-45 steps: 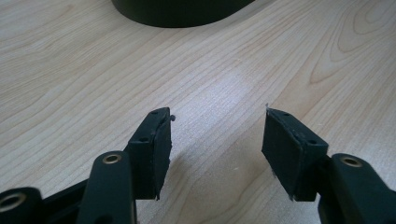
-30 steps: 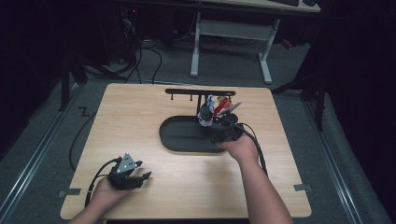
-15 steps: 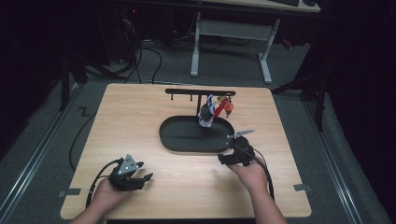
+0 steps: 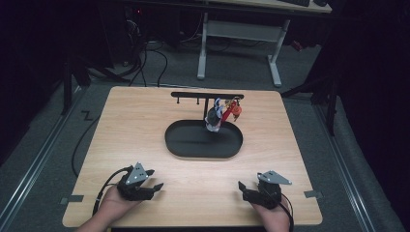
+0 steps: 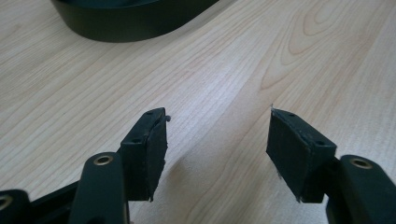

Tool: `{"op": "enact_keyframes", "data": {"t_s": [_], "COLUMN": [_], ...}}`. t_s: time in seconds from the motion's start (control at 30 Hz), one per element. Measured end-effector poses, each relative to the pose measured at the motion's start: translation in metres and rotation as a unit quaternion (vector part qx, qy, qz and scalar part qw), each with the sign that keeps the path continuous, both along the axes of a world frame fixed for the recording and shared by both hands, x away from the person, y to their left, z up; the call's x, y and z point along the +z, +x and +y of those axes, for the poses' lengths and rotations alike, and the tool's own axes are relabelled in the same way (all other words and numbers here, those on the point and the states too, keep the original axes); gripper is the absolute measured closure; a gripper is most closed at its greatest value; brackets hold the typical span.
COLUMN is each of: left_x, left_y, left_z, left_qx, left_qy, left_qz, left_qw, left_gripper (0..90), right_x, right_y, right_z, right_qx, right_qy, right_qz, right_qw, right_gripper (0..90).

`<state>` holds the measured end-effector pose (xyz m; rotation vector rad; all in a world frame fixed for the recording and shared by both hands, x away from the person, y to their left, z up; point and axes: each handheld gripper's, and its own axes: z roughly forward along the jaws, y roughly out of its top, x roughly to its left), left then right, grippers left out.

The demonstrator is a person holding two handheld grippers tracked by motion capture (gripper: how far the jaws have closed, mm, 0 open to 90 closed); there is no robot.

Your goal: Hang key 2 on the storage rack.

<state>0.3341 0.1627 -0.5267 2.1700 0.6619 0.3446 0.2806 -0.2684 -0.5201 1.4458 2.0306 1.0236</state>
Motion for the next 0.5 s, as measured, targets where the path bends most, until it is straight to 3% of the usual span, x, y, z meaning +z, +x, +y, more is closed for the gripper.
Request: {"op": "enact_keyframes", "data": {"t_s": [0.03, 0.07, 0.2, 0.5], "left_x": [0.0, 0.0, 0.0, 0.0], "left_y": [0.0, 0.0, 0.0, -0.001], "left_z": [0.0, -0.001, -0.003, -0.001], "left_qx": [-0.002, -0.003, 0.0, -0.002], "left_qy": [-0.003, -0.002, -0.004, -0.006], "left_qz": [0.002, 0.004, 0.006, 0.003], "left_qw": [1.0, 1.0, 1.0, 1.0], "left_gripper": [38.2, 38.0, 37.8, 37.7], "right_x": [0.002, 0.002, 0.0, -0.004], "right_y": [-0.003, -0.009, -0.007, -0.001], "right_z": [-0.002, -0.003, -0.005, 0.005], "right_qx": [0.01, 0.002, 0.0, 0.009], "right_qy": [0.001, -0.011, 0.001, -0.01], "right_qz": [0.0, -0.023, -0.017, -0.017], "right_qw": [0.9999, 0.9997, 0.9999, 0.9998], "right_gripper": [13.6, 13.8, 13.8, 13.9]}}
